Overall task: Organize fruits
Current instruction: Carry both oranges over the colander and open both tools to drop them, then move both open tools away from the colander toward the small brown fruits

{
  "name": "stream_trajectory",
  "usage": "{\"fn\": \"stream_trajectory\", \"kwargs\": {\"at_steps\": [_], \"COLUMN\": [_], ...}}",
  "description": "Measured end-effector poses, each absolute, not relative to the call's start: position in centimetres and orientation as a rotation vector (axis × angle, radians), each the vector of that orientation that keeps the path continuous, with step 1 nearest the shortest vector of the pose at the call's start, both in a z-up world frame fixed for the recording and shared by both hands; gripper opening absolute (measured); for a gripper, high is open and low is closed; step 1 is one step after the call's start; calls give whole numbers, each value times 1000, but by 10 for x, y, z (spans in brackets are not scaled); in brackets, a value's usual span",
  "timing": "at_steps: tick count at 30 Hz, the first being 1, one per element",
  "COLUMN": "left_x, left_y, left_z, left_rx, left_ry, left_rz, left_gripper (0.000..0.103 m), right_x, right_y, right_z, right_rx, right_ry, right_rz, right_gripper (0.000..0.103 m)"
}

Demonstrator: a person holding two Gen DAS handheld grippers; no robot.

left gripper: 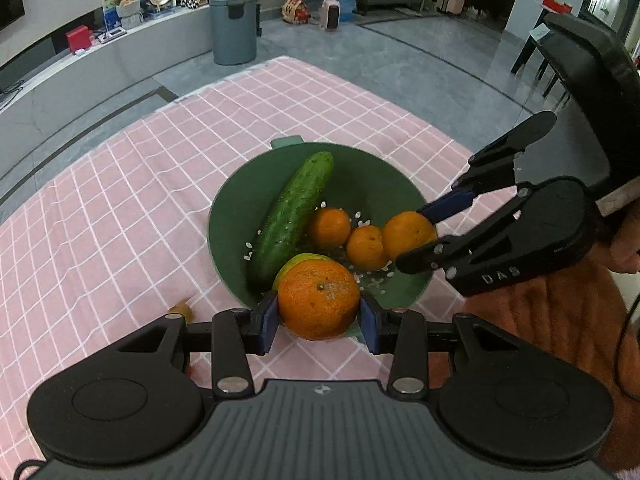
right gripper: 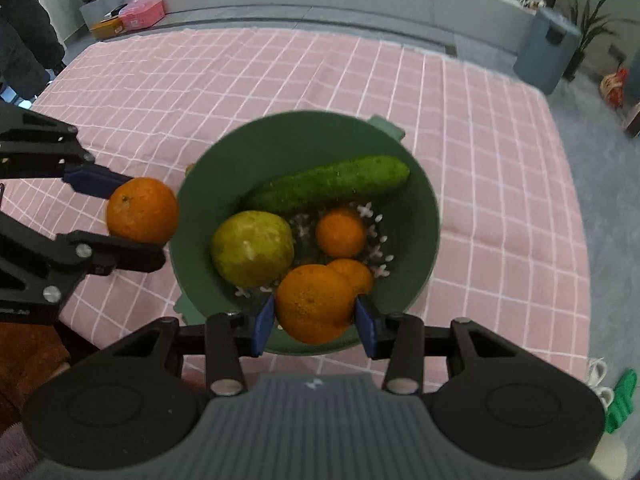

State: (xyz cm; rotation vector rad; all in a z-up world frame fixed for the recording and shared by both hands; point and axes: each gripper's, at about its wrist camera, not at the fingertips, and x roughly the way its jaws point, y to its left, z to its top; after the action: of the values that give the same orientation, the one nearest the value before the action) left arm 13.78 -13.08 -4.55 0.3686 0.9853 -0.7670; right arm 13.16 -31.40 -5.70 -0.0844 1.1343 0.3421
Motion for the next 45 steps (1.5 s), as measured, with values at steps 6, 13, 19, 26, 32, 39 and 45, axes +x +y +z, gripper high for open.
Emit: {"fn": "stream_trajectory", "kwargs": {"at_steps": [6,13,19,26,32,39,45], "left_x": [156,171,180,179,177,163,150], "left_y": [-142,-153,-158,-162,-162,-151,-133], "left_z": [-57,-68,-78,-82,-82,-59,-40], "left_rx": [404,452,475,495,507,492,508], "left_ry": [1007,1048,1080,1093,1085,1024,982], "left_rz": [-726,-694,-643,-632,-631,-648,-637], "left_gripper": [47,47,47,51,53,63,63], "right_x": [146,161,167,176,176,164,149], "right_y": [-310,-306,-304,-299,-298,-298,-292], "right_z": [-74,-93,-99,-106,-105,-86,-68], "right_rx": [-42,-25,-19,-27,-38,-65,-115], "right_ry": [1197,1262,1290,1308,1307,1253,1196], "right_rz": [390,418,424,420,419,388,348], "right_gripper": [41,41,41,41,44,61,68]}}
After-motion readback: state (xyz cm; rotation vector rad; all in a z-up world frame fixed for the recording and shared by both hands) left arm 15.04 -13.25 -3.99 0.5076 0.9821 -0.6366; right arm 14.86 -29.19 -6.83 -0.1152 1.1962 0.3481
